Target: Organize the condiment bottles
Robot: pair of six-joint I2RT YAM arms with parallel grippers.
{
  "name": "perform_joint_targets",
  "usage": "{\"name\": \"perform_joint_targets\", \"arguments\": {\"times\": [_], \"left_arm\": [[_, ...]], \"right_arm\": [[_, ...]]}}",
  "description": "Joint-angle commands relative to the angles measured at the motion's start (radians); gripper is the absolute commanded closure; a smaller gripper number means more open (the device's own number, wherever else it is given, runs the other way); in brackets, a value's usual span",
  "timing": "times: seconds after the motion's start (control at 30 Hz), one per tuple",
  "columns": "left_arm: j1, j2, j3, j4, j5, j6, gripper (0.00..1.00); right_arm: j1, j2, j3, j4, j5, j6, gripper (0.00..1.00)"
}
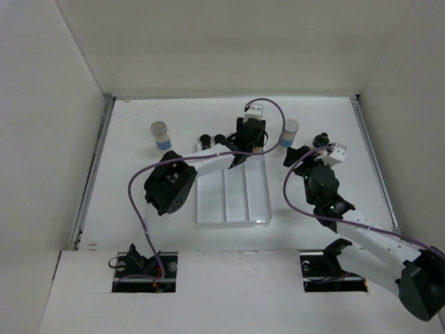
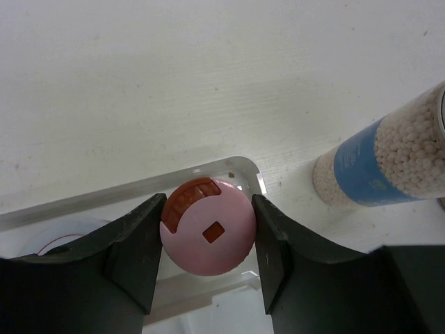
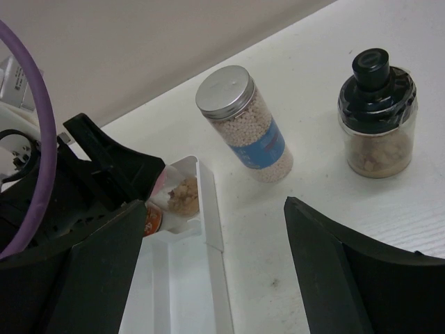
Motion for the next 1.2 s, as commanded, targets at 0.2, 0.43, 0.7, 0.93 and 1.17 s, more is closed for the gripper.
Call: {"name": "perform_joint_targets", "arguments": {"times": [0.2,0.43,0.7,0.93,1.17], "left_arm": [[-0.007,-0.005,0.005,0.018,-0.013,0.006,0.4],[-0.033,-0.112,-0.047,0.103,-0.004,0.005,0.15],[-0.016,-0.31,-0.16,0.194,-0.033,0.003,0.14],[0.113,-0.513,-0.315,0.154,-0.159,-0.009,0.22],[0.361,-0.614,-0.36,-0.097,-0.216,-0.095,0.19]], "right_arm": [[-0.01,-0.044,-0.02,0.065,0.01,0.006,0.1],[-0.013,-0.052,-0.025,0.067,0.015,0.006,0.11],[-0.008,-0.037,-0.02,0.067,0.015,0.008,0.12],[-0.001,-0.035,-0.023,0.094,0.009,0.005,0.32],[0.022,0.055,0.004,0.105,-0.005,-0.006,0.7]]}}
